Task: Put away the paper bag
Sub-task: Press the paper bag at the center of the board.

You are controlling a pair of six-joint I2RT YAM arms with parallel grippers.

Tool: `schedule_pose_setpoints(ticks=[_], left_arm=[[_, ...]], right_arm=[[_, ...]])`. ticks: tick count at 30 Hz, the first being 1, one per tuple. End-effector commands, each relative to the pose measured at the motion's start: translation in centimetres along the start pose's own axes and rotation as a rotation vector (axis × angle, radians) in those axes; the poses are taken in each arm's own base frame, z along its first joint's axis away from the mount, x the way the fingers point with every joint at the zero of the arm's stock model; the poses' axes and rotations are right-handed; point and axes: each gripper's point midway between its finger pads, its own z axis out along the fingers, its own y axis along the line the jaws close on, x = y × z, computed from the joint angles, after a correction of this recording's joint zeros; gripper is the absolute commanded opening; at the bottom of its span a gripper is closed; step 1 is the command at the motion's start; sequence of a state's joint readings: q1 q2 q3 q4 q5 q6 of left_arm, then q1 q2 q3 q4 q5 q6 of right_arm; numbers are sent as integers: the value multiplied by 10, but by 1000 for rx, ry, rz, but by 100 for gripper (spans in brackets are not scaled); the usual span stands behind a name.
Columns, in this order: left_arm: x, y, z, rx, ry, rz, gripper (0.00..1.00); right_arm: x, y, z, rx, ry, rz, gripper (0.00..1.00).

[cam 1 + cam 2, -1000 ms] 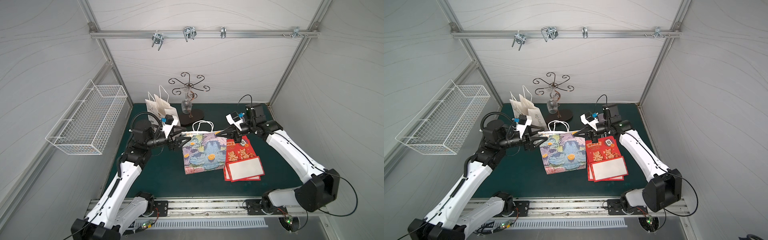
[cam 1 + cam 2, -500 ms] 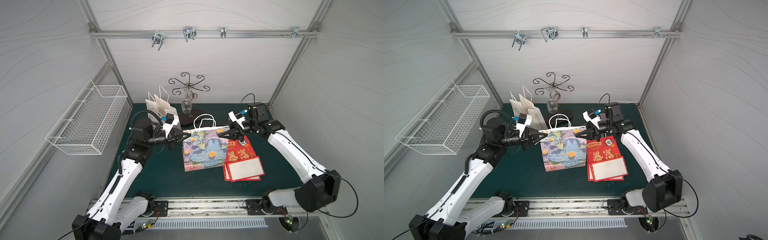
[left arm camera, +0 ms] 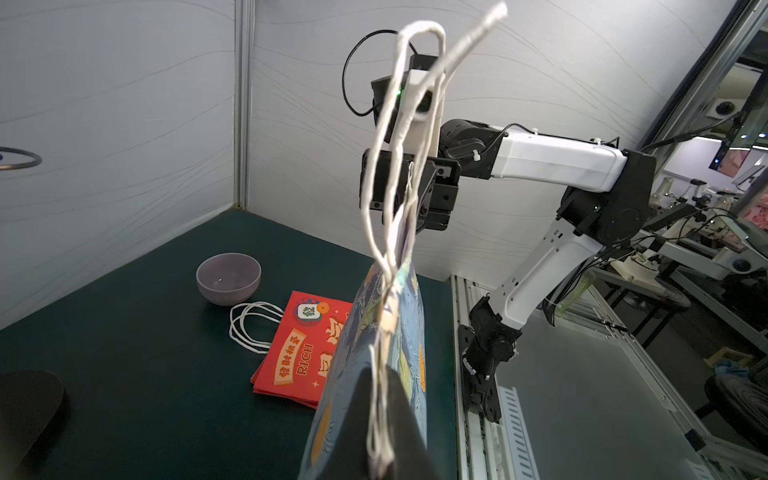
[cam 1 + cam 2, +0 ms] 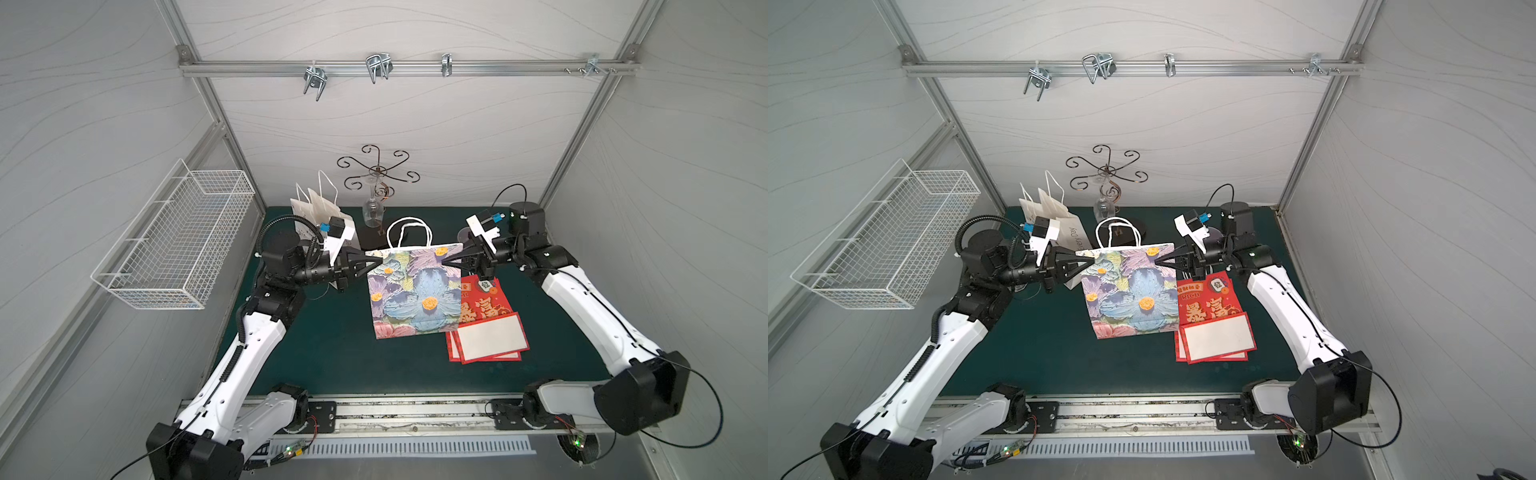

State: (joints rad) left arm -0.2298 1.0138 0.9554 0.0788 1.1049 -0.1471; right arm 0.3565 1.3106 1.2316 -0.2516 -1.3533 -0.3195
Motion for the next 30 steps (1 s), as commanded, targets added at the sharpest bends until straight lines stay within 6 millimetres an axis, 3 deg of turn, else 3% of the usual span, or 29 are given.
schedule_pose_setpoints(ticks=[1, 4, 10, 12, 16, 18, 19, 21, 25, 27, 30], left_arm=[[-15, 2, -4, -54, -49, 12, 56], [-10, 0, -5, -46, -60, -14, 66], [-4, 1, -2, -25, -60, -44, 63], [-1, -1, -2, -24, -55, -28, 53], [4, -4, -4, -24, -45, -3, 12], [4, -5, -5, -30, -44, 6, 0], [6, -4, -5, -36, -41, 7, 0], [8, -4, -6, -45, -37, 7, 5], [16, -1, -6, -58, -27, -20, 52], [22, 0, -5, -54, -17, -43, 60], [32, 0, -4, -39, -1, -70, 60]], right_arm=[[-19, 6, -2, -45, -28, -44, 0], [-24, 6, -3, -46, -33, -52, 0], [-31, -3, -2, -32, -42, -33, 0], [-32, -6, -2, -20, -45, -34, 0], [-31, -13, -1, 0, -54, -7, 0], [-31, -15, -1, 9, -59, 1, 0], [-31, -15, -1, 12, -59, 6, 0], [-31, -15, 0, 12, -58, 9, 0], [-34, -12, 0, 16, -59, 4, 0], [-35, -11, 1, 18, -59, -1, 0], [-35, -11, 2, 22, -59, 0, 0]])
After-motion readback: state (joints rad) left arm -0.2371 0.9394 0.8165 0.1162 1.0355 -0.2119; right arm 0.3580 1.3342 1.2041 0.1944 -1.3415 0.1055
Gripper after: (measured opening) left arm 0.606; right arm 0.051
